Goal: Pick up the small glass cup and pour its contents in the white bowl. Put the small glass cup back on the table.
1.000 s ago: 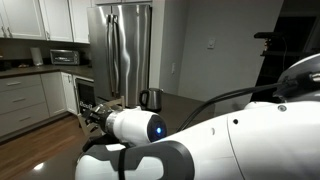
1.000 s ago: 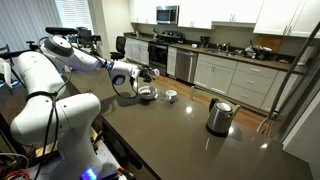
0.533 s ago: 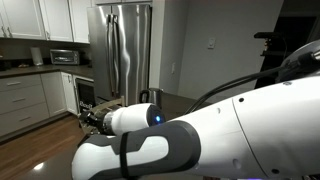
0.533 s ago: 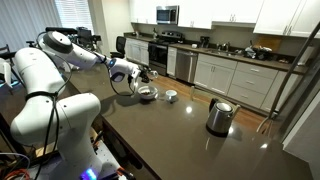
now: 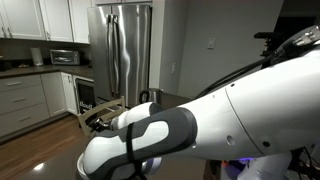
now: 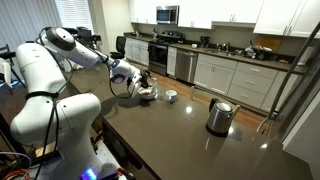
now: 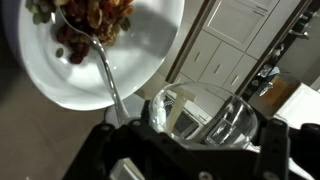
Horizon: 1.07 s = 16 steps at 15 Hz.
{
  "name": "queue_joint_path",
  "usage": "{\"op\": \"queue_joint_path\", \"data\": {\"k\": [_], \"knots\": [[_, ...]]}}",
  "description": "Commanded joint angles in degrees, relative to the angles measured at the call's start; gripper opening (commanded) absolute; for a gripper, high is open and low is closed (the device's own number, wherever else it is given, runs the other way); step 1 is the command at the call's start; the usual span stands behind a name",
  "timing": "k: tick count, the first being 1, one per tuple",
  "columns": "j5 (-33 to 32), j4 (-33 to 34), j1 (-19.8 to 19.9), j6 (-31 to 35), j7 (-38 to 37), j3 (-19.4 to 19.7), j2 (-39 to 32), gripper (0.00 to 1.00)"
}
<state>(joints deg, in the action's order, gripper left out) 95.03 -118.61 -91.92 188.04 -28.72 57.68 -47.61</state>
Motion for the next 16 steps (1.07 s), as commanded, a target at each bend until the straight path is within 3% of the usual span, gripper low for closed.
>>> {"op": "queue_joint_path", "data": {"k": [1, 2, 3, 5, 6, 7, 9, 10, 11, 16], "knots": [[-0.9, 0.4, 7.3, 4.0, 3.1, -8.3, 11.0, 0.57], [-0.9, 0.4, 8.6, 4.8, 3.1, -9.7, 11.8, 0.57], [-0.3, -0.6, 4.4, -0.6, -1.6, -4.6, 6.9, 0.57], [-0.4, -0.6, 5.6, -1.7, -1.4, -5.5, 9.2, 0.57], [-1.2, 0.9, 13.6, 4.7, 2.9, -14.9, 15.6, 0.57], [-0.2, -0.2, 6.8, -1.3, -1.4, -6.9, 10.5, 0.57], [-0.2, 0.1, 8.0, -1.7, -1.3, -8.1, 12.1, 0.57], [-1.2, 1.4, 16.3, 4.6, 2.9, -18.0, 18.2, 0.57], [-0.2, 0.4, 9.3, -1.0, -1.2, -9.8, 13.4, 0.57], [0.6, 1.1, 9.8, -1.8, -0.2, -10.6, 16.6, 0.57]]}}
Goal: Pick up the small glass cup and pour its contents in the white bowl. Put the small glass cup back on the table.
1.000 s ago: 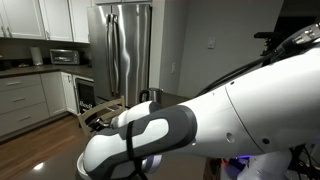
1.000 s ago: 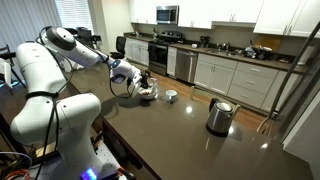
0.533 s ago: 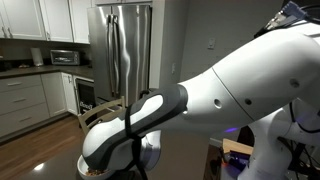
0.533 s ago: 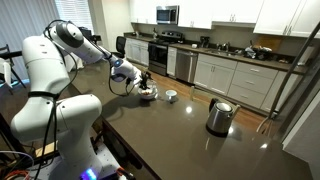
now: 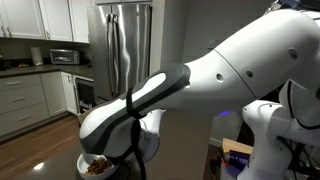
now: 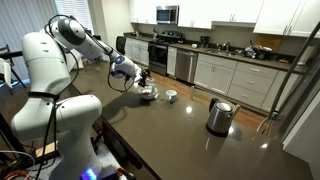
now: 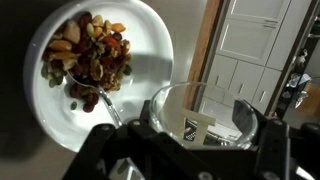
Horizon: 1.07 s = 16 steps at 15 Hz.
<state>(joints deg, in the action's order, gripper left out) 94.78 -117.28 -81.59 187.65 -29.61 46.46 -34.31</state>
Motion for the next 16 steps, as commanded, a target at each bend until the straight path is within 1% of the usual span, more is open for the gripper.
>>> {"op": "queue_joint_path", "data": {"k": [1, 4, 7, 9, 12, 13, 14, 16], "knots": [[1.1, 0.1, -0.6, -1.8, 0.8, 0.6, 3.7, 0.57], [2.5, 1.2, -1.1, -3.6, 1.8, 0.6, 5.4, 0.57], [6.1, 4.0, -1.4, -6.1, 3.9, 0.7, 6.5, 0.57], [11.5, 6.2, -2.1, -8.7, 7.1, 1.5, 6.8, 0.57], [22.9, 8.7, -3.8, -14.1, 14.3, 4.5, 5.3, 0.57], [16.6, 7.7, -2.5, -10.9, 8.6, 2.2, 4.8, 0.82], [19.1, 8.1, -2.9, -12.3, 10.7, 2.9, 4.8, 0.82], [20.3, 8.3, -3.2, -12.9, 11.5, 3.5, 4.8, 0.82]]}}
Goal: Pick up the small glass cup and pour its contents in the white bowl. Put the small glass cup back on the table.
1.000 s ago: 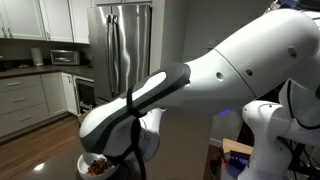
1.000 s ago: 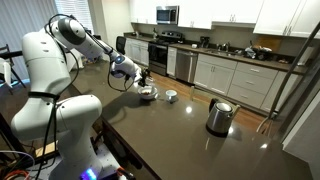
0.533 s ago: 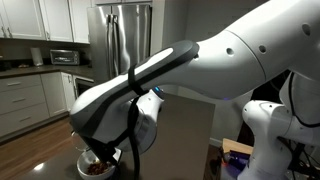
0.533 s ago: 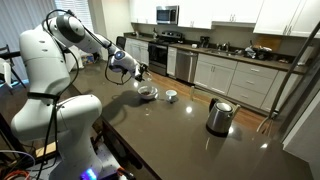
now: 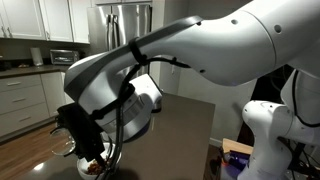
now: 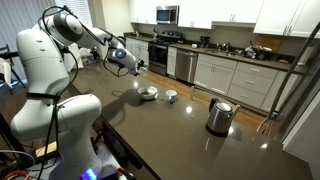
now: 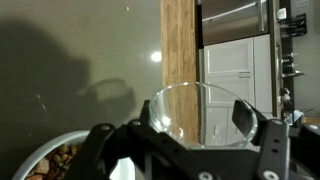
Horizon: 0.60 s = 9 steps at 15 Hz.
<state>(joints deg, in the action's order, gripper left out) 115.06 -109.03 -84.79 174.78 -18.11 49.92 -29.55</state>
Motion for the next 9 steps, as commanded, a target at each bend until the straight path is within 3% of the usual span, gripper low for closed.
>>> {"op": "queue_joint_path", "data": {"k": [1, 8, 9], "knots": [[0.0, 0.0, 0.0, 0.0, 0.0, 0.1, 0.0, 0.82], [0.0, 0.0, -0.1, 0.0, 0.0, 0.1, 0.0, 0.82], [0.0, 0.0, -0.1, 0.0, 0.0, 0.1, 0.0, 0.57]]}}
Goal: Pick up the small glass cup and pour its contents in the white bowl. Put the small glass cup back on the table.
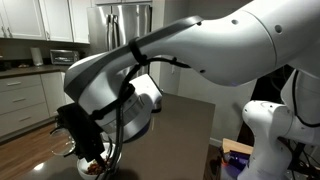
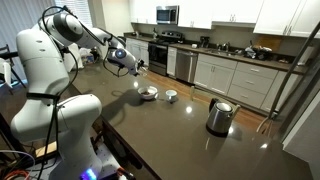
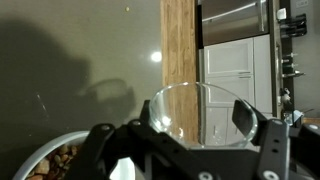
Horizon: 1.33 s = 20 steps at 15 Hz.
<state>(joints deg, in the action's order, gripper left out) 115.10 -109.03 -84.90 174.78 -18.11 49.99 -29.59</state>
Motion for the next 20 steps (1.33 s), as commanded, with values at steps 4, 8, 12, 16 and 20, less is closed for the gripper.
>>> {"op": "queue_joint_path", "data": {"k": [4, 8, 12, 16, 20], "knots": [[4.0, -0.4, 1.5, -9.6, 0.0, -0.5, 1.6, 0.57], [7.1, 0.4, 13.6, -15.4, 4.8, -13.7, 6.9, 0.57], [6.9, 0.2, 30.6, -20.6, 3.4, -31.4, 9.0, 0.57], [7.7, -0.9, 45.1, -27.6, 3.4, -45.2, 9.6, 0.57], [7.3, -1.4, 54.7, -31.6, 2.3, -54.5, 8.2, 0.57]]}}
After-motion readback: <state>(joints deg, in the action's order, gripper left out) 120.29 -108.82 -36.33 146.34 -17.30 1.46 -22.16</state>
